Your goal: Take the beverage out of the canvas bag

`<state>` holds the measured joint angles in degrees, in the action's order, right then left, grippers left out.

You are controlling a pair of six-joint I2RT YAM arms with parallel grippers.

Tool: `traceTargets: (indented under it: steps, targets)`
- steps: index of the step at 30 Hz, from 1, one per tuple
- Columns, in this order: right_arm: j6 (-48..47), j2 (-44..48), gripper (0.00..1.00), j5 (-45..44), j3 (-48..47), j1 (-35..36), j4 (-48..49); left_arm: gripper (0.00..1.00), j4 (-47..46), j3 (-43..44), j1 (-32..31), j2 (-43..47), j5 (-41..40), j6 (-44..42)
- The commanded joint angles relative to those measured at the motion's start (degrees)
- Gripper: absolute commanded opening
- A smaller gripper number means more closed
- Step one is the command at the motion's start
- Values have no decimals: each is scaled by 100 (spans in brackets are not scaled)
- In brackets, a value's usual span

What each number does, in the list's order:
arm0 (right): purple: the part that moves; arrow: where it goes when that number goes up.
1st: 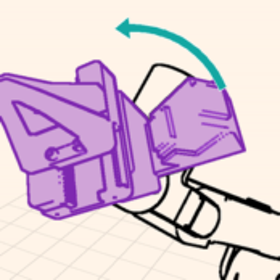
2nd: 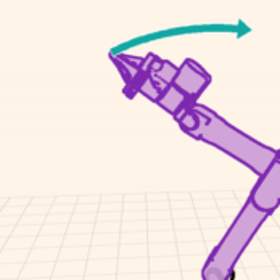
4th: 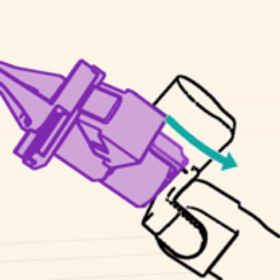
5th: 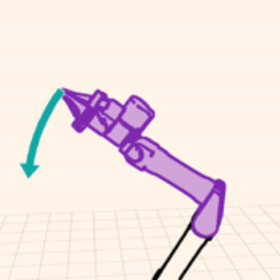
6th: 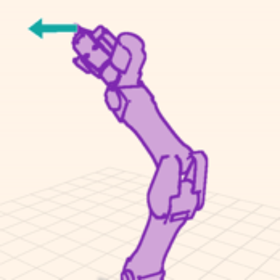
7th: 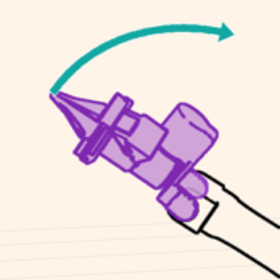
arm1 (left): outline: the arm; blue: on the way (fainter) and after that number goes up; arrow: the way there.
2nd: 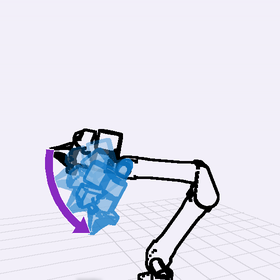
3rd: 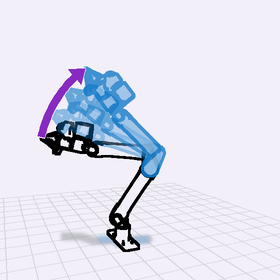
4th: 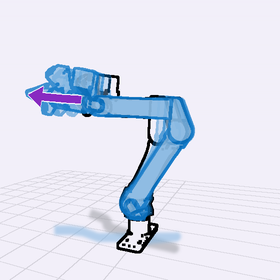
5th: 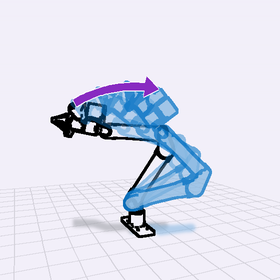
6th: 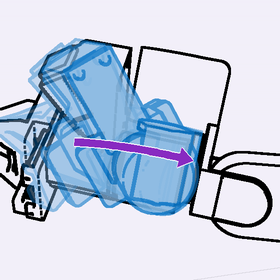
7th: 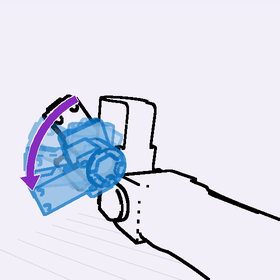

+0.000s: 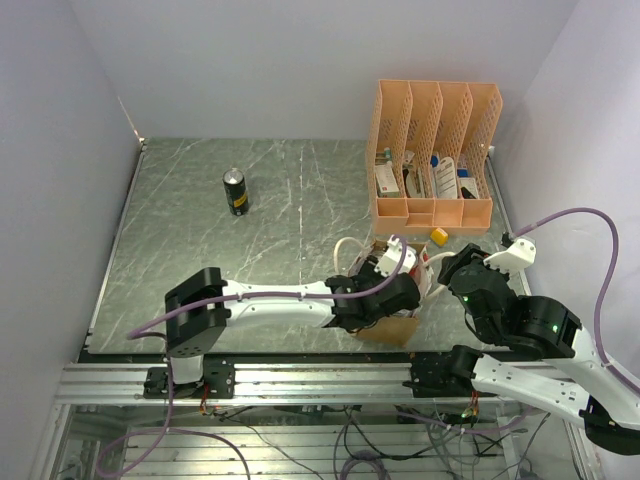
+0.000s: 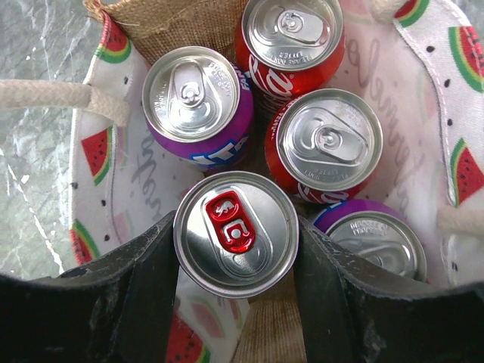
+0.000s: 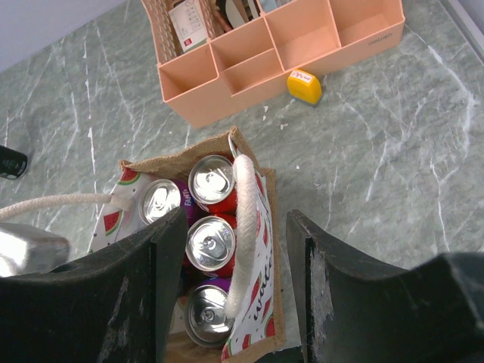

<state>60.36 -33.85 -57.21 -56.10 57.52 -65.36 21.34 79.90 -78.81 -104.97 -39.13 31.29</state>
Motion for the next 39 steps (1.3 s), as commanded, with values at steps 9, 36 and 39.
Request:
traceTargets:
  steps: [9, 36, 39]
  targets:
    - [1, 39, 55, -97, 55, 23, 59, 15, -574, -224, 467, 1190, 1014, 34]
    - [-11, 24, 55, -97, 59, 23, 82, 7, -334, -103, 2107, 3681, 3143, -173]
    - [-16, 7, 55, -97, 64, 27, 85, 7, -38, -80, 2122, 4040, 2994, -328]
